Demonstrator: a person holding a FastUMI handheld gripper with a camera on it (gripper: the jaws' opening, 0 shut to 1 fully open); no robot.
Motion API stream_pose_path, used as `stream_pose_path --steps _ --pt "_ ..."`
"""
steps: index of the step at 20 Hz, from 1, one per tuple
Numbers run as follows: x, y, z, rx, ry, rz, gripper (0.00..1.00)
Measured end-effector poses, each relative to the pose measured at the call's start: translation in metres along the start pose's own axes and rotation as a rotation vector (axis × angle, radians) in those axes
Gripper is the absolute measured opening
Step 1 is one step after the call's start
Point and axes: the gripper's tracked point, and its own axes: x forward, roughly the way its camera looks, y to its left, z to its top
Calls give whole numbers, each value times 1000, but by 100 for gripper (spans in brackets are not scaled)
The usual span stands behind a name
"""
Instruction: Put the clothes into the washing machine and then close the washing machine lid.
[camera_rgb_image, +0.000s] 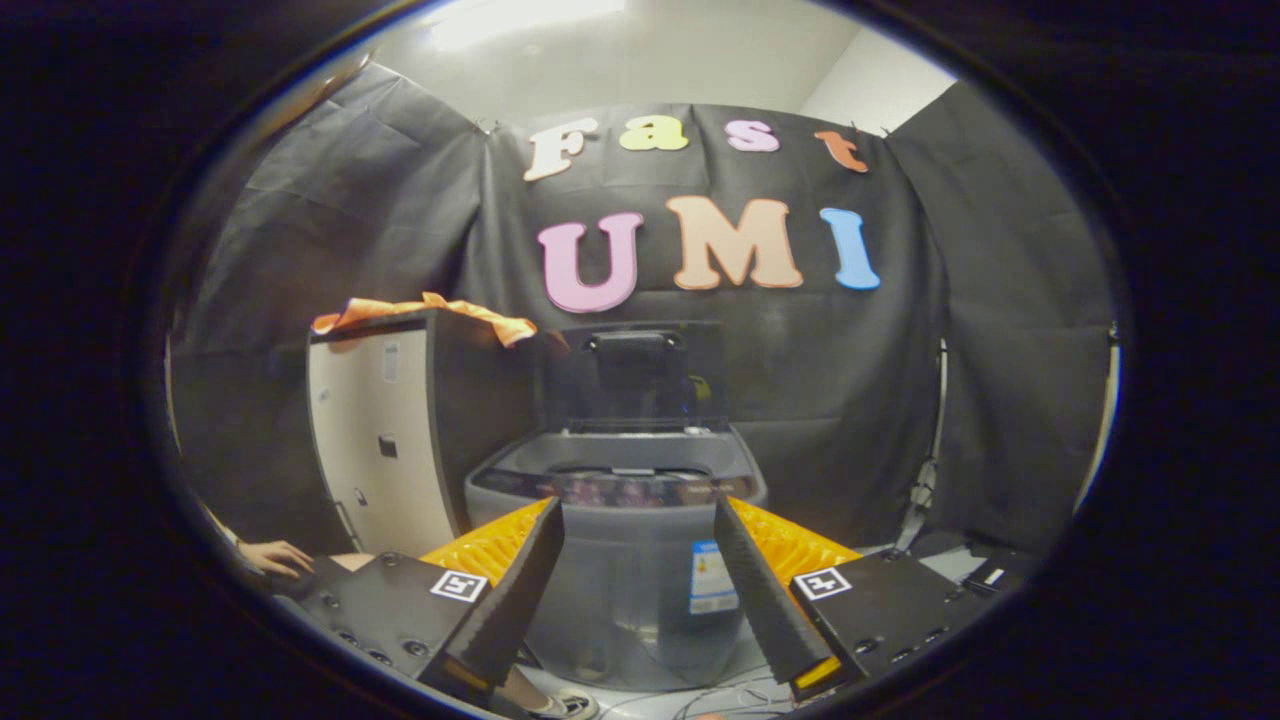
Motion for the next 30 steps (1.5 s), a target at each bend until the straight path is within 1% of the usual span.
stream_pose_path --steps 2,6,7,8,11,13,15,17,21,24,26,28,29,30 --pt "29 28 30 23 -27 48 95" --pt "85 106 103 60 -100 204 95" --pt "99 123 118 67 -106 226 95" --pt "111 136 128 76 -97 243 95" --pt "148 202 160 116 -75 366 95" --pt "166 241 179 92 -82 426 95" --pt "187 273 181 55 -58 451 95" --pt "211 299 174 35 2 459 95" --pt "248 339 156 71 120 451 95" --pt "265 341 142 14 177 401 95" --pt "268 345 131 -21 231 389 95" --pt "271 348 119 -18 297 391 95" --pt "271 349 120 -5 305 398 95" --pt "272 349 118 -6 321 405 92"
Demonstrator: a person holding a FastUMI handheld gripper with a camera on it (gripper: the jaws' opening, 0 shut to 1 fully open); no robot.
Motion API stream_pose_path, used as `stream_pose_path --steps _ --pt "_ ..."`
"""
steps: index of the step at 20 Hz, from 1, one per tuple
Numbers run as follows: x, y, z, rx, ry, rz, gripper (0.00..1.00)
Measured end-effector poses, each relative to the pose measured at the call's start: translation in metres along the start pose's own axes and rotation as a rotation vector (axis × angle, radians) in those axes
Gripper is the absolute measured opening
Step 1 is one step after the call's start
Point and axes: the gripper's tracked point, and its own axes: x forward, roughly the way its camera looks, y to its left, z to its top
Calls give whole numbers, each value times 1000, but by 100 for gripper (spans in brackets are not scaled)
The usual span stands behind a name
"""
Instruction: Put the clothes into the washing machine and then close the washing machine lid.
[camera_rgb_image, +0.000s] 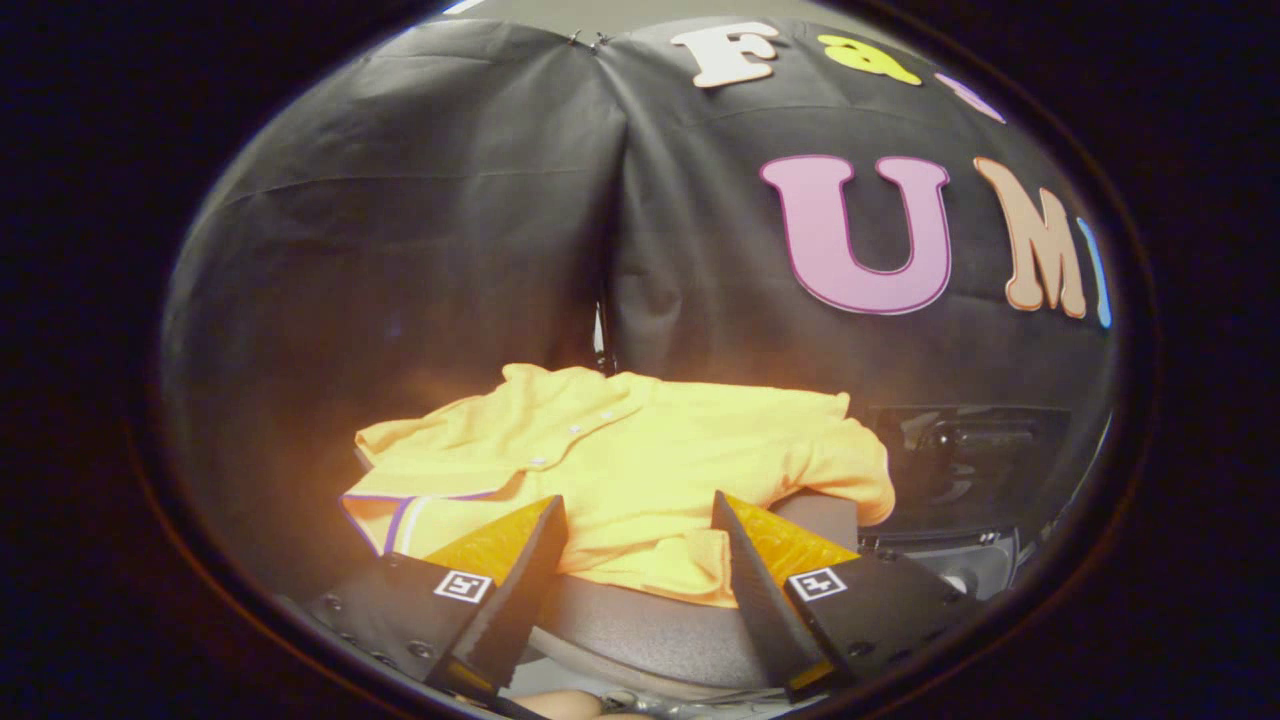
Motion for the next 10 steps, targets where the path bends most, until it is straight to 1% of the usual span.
stream_pose_path --steps 4,7,8,10 --pt "-2 0 1 77 0 24 22" --pt "-9 -2 -3 136 15 16 15" --pt "-10 -3 -3 122 17 11 13" --pt "-13 -4 -4 72 18 -6 13"
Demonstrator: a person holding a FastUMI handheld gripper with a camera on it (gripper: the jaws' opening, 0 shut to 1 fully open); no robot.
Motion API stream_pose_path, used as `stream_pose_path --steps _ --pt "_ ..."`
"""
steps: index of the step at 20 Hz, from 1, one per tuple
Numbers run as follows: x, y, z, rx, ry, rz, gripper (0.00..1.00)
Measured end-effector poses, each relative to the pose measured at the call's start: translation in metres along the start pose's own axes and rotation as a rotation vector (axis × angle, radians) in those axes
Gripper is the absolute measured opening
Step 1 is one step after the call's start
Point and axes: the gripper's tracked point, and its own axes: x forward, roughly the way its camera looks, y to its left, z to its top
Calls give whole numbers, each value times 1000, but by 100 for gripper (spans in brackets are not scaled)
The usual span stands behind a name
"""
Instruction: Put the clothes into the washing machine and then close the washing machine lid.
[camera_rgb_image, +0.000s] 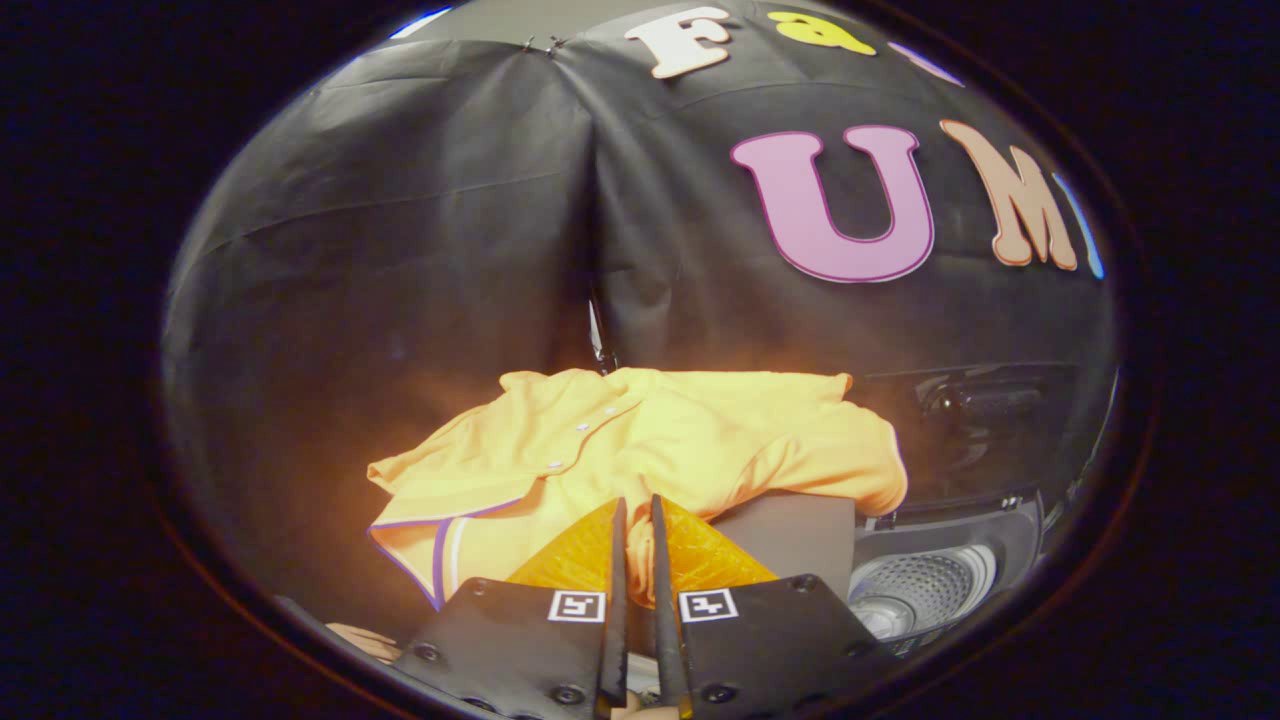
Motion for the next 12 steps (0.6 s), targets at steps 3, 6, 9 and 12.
stream_pose_path --steps 3,6,9,12 --pt "-3 -1 -1 -56 -3 -7 13" --pt "-5 -11 0 -67 2 -28 13" --pt "-10 -37 6 -89 -8 -94 13" --pt "-15 -74 11 -105 -24 -167 13"
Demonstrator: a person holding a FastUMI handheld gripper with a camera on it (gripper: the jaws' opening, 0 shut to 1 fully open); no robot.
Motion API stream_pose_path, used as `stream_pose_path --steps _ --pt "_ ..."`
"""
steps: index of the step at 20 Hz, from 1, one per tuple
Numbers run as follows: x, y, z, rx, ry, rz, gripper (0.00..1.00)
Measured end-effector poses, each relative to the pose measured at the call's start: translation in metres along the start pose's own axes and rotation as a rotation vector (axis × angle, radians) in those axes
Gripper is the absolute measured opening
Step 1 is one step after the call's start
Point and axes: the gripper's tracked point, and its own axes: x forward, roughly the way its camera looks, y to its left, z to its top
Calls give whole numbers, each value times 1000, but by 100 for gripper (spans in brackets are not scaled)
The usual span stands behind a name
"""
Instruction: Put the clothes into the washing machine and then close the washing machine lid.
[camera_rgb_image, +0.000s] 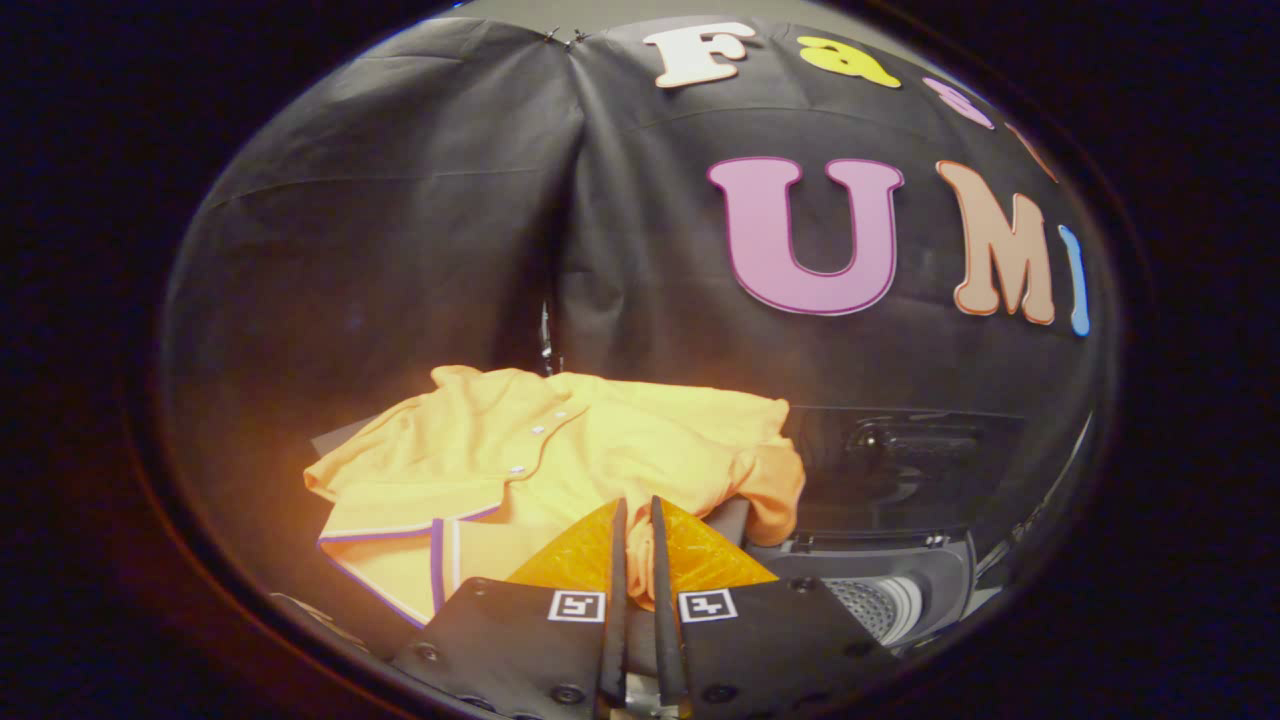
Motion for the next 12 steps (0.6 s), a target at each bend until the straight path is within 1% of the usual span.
stream_pose_path --steps 5,7,12 --pt "9 -82 -1 -27 1 -150 13" --pt "12 -115 -7 -35 21 -210 13" --pt "13 -201 -35 -58 76 -400 13"
